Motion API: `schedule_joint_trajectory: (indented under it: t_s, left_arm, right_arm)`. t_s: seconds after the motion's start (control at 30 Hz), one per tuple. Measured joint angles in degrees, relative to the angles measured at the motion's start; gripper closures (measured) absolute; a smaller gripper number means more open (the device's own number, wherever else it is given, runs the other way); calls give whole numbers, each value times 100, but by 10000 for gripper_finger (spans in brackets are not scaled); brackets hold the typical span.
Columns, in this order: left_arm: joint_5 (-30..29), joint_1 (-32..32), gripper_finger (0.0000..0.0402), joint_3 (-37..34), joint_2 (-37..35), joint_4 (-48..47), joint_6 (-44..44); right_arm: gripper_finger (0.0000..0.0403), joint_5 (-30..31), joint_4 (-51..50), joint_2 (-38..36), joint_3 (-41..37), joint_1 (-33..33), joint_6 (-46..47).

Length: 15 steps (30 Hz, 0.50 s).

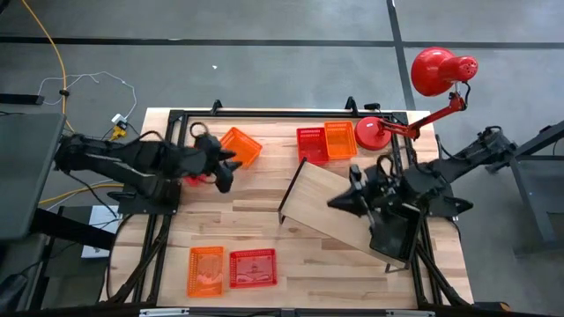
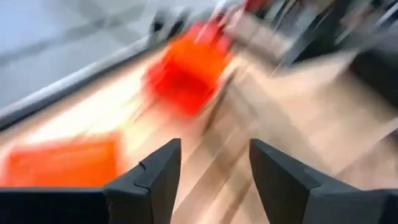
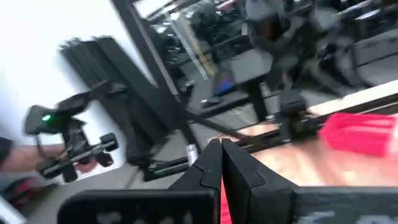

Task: Stack baskets on shelf by color
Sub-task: Put the top left red bin on the shelf

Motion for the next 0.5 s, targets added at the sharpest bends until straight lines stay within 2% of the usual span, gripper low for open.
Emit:
schedule_joint_trajectory:
  t_s: [0.1, 0.23, 0.37, 0.5]
  left_arm:
    - [543, 659, 199, -50, 2, -1151, -182]
    - [884, 1405, 170, -422, 9, -2141, -539]
    - [1244, 1976, 151, -955, 9, -2334, -539]
    - [1658, 2395, 150, -1510, 16, -2181, -541]
  right_arm:
    - [403, 27, -459, 248, 384, -260, -106]
    - [403, 59, -747, 530, 721, -537, -119]
    - [403, 59, -765, 724, 838, -711, -25]
    - [403, 44, -815, 784, 854, -783, 121]
